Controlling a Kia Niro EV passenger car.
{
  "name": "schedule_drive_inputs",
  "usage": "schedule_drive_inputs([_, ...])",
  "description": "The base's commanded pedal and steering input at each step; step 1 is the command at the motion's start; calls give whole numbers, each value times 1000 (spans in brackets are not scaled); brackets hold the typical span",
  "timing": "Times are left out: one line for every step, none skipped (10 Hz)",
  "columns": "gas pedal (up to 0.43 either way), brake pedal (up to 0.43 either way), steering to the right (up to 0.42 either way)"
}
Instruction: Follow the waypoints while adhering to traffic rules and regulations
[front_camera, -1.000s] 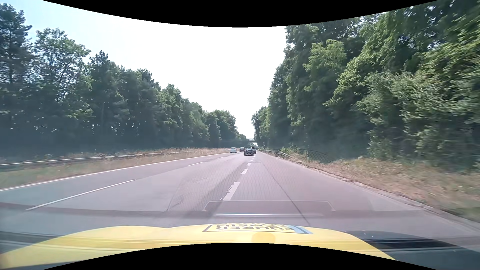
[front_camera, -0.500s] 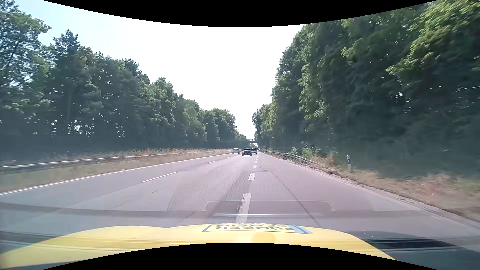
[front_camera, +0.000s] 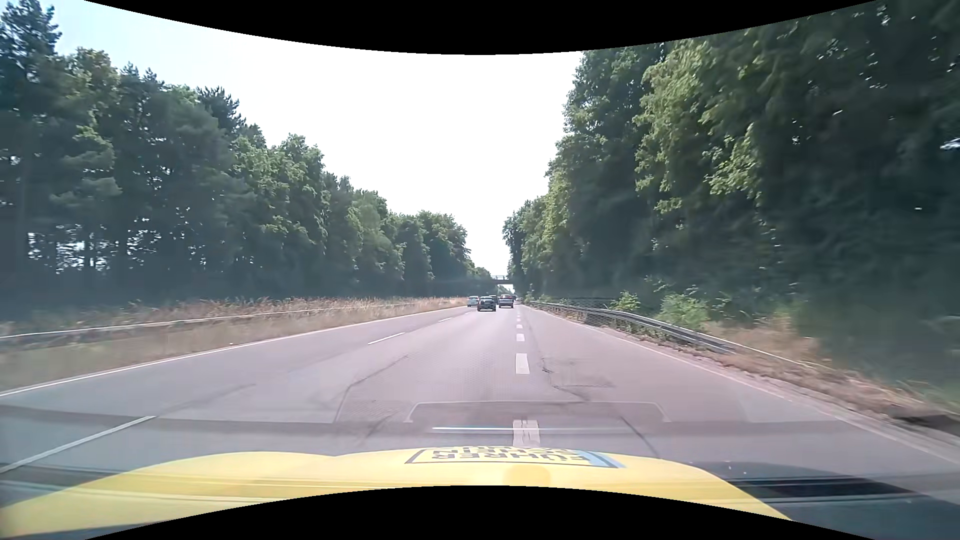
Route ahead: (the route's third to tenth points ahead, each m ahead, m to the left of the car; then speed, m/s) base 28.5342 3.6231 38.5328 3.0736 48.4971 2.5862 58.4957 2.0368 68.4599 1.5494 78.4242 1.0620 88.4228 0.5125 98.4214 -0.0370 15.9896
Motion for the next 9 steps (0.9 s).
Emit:
schedule_drive_inputs([87, 0, 3])
schedule_drive_inputs([67, 0, 3])
schedule_drive_inputs([67, 0, 3])
schedule_drive_inputs([59, 0, 3])
schedule_drive_inputs([47, 0, 3])
schedule_drive_inputs([39, 0, 3])
schedule_drive_inputs([39, 0, 3])
schedule_drive_inputs([39, 0, 3])
schedule_drive_inputs([39, 0, 3])
